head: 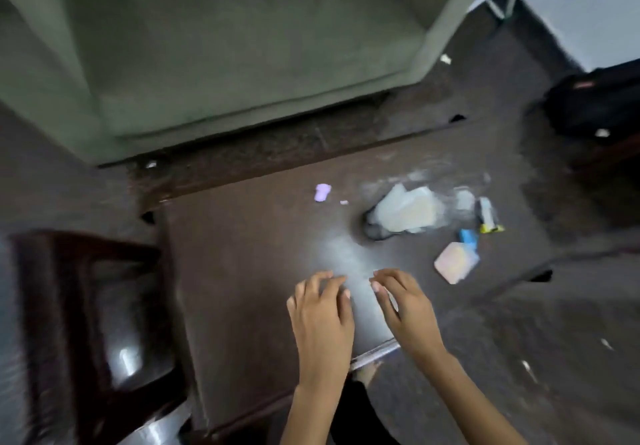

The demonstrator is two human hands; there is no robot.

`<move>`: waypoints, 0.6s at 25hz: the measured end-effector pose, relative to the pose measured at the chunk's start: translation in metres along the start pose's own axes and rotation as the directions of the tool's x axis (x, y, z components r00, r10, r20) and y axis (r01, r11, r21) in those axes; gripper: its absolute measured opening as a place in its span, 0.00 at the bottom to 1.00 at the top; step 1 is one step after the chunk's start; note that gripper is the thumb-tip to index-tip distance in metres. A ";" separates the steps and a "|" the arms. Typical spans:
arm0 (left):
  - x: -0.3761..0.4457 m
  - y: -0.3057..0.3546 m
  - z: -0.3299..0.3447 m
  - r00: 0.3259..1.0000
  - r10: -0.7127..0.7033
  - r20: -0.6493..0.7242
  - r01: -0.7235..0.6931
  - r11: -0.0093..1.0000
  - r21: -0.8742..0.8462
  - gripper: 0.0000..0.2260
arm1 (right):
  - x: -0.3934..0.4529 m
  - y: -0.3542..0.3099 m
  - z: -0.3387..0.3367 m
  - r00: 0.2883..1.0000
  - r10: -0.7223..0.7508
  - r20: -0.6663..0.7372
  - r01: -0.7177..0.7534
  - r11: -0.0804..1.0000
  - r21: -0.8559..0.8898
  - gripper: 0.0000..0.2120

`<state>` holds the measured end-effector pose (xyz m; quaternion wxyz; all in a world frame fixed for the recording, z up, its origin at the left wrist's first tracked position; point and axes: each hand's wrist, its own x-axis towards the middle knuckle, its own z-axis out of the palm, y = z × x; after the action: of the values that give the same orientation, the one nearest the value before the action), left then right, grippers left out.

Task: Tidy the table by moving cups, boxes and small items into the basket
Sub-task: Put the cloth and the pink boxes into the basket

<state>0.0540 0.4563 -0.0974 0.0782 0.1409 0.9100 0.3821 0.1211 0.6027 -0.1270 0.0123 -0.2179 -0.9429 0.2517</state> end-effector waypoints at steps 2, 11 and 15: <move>0.003 0.042 0.050 0.998 0.029 0.061 -0.029 0.999 -0.014 0.11 | 0.007 0.056 -0.035 0.997 0.058 -0.045 -0.060 0.998 -0.037 0.18; 0.019 0.121 0.184 0.971 0.013 0.237 -0.031 0.997 0.073 0.09 | 0.049 0.205 -0.082 0.937 0.330 0.112 -0.298 0.926 -0.230 0.24; 0.026 0.122 0.201 0.966 -0.011 0.257 -0.021 0.992 0.122 0.11 | 0.068 0.218 -0.062 0.914 0.354 0.200 -0.292 0.914 -0.282 0.37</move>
<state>0.1042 0.6818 -0.1506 0.1854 0.1961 0.9137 0.3036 0.1562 0.8293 -0.1837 -0.1742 -0.3385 -0.9113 0.1566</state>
